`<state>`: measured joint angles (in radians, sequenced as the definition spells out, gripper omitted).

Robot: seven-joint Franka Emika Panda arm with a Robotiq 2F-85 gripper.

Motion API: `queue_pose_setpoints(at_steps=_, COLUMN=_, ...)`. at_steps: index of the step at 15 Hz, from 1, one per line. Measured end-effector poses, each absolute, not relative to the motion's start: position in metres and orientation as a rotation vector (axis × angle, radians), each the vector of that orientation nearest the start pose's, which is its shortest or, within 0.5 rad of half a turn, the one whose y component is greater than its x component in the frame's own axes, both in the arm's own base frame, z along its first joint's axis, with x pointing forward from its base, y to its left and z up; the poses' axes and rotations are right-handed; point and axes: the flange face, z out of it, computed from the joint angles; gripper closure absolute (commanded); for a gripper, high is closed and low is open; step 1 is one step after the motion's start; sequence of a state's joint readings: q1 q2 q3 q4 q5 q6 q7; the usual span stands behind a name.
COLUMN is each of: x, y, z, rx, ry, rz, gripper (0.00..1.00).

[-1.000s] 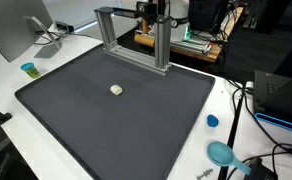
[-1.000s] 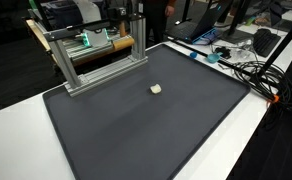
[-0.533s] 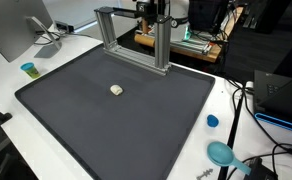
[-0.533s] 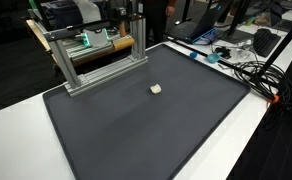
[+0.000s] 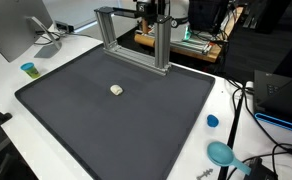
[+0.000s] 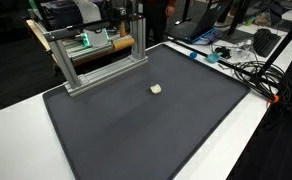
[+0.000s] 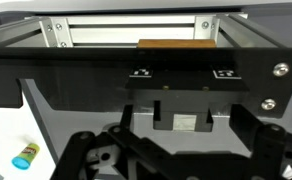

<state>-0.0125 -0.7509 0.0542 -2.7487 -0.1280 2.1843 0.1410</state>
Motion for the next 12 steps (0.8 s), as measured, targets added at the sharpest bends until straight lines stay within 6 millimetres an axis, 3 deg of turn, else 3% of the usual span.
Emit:
queue_pose_setpoints(at_steps=5, x=0.334, y=0.01, z=0.4467, rx=-3.249, ry=0.059, rz=-0.305, gripper=0.13)
queue_pose_setpoints(at_steps=8, x=0.333, y=0.0091, z=0.4457, rx=-3.226, ry=0.087, rz=-0.282, gripper=0.11)
queue_pose_setpoints(at_steps=12, x=0.333, y=0.0073, z=0.4455, rx=-3.195, ry=0.115, rz=-0.274, gripper=0.19)
